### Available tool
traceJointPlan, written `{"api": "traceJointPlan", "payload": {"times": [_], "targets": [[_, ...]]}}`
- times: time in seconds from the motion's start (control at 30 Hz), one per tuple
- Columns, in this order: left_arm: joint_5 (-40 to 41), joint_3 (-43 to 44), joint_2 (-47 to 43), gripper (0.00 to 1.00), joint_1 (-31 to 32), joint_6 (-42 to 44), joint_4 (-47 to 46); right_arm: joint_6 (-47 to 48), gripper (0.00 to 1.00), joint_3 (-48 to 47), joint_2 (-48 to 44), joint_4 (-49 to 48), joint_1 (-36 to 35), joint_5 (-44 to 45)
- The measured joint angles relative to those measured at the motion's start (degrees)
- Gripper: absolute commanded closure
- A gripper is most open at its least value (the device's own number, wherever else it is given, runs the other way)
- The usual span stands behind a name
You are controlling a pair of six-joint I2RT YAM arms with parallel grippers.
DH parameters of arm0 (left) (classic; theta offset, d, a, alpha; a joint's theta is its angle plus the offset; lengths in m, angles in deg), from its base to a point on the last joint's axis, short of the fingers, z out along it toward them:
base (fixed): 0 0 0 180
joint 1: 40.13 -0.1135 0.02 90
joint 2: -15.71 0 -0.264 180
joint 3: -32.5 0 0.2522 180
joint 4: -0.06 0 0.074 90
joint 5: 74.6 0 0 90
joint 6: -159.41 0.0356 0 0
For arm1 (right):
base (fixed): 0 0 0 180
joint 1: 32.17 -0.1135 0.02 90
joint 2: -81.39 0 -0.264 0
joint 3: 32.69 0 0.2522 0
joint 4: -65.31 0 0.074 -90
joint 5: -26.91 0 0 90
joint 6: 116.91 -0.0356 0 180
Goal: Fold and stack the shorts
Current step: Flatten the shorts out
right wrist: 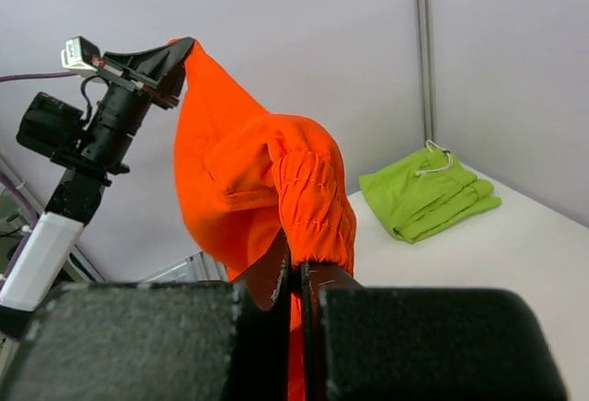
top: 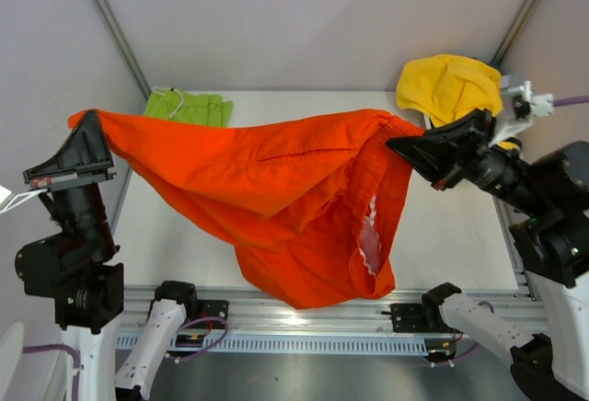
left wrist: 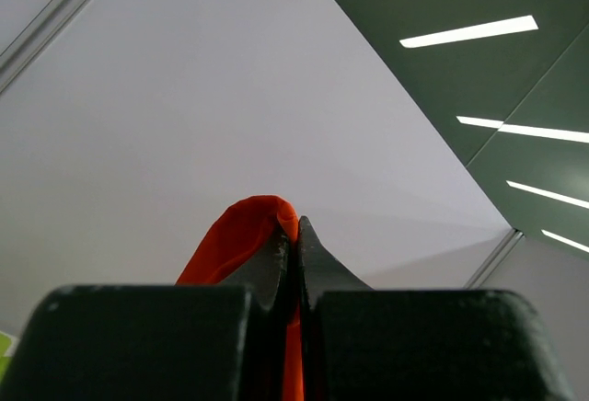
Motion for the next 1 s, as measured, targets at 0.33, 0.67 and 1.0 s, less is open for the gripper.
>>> {"api": "traceJointPlan", "payload": {"times": [0.33,0.67,1.0], "targets": [[0.11,-11.61,14.64,1.00,0.85,-0.59,-8.31,-8.35,1.00,19.30,13.73,-12.59,17.07,-8.09],[5.40,-15.50,44.72,1.00,6.38,-1.44,-22.38,-14.58,1.00,19.74,38.07,-28.65,24.81,-13.44],[6.38,2.25,78.68,0.01,6.49,-5.99,-28.00,-16.70,0.23,-16.04,78.31,-30.21,28.52,-6.97]]}}
